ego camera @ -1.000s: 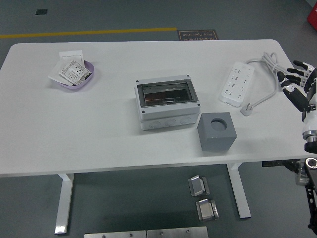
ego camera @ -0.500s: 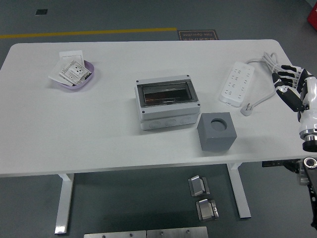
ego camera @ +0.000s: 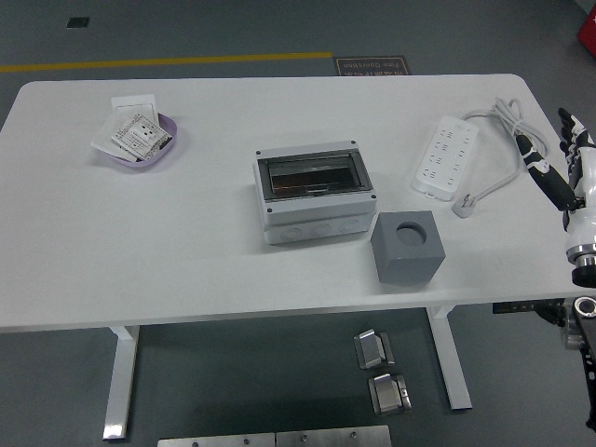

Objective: Pick up the cylinder from the cube,place it in the box,flap close box

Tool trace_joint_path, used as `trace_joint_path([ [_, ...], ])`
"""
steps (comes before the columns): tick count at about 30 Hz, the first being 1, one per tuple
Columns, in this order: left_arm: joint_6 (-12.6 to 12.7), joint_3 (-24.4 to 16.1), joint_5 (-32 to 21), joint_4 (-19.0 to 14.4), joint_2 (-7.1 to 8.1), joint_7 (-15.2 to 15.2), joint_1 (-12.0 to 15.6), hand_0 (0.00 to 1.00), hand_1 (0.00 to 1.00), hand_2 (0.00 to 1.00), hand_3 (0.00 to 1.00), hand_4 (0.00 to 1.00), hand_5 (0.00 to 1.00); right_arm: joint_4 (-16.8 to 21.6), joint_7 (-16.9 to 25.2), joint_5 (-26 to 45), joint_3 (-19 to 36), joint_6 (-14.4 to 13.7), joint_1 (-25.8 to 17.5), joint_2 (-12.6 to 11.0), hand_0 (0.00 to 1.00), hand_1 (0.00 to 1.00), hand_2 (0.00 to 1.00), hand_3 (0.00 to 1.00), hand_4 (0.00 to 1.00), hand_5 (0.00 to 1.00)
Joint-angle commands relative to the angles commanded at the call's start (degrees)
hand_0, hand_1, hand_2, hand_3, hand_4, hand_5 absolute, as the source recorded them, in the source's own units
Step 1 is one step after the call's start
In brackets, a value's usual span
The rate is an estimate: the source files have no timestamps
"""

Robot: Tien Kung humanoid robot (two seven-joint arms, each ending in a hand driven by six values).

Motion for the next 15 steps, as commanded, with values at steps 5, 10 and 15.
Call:
trace_joint_path([
  [5,0.64,0.62,-0.11,0.0,-0.08,0.0,-0.04,0.919,0.885,0.875,0.998,0.998,0.69,-0.59,2.33,5.7,-2.9,0.28,0.43,-0.54,0.983,0.921,0.939,0.907,0.988,0.675],
  [10,0.77,1.02,-0.05,0.0,-0.35,-0.14,-0.32,0.909,0.855,0.835,0.926,0.991,0.651,-0.84,4.87,12.75,-7.19,1.54,1.36,-1.09,0.966,0.876,0.912,0.878,0.973,0.676],
  [15,0.72,1.05,0.21,0.0,-0.47,-0.22,-0.5,0.894,0.834,0.811,0.896,0.958,0.628,-1.06,6.67,19.79,-10.99,4.94,2.27,-1.78,0.894,0.797,0.863,0.847,0.967,0.673],
])
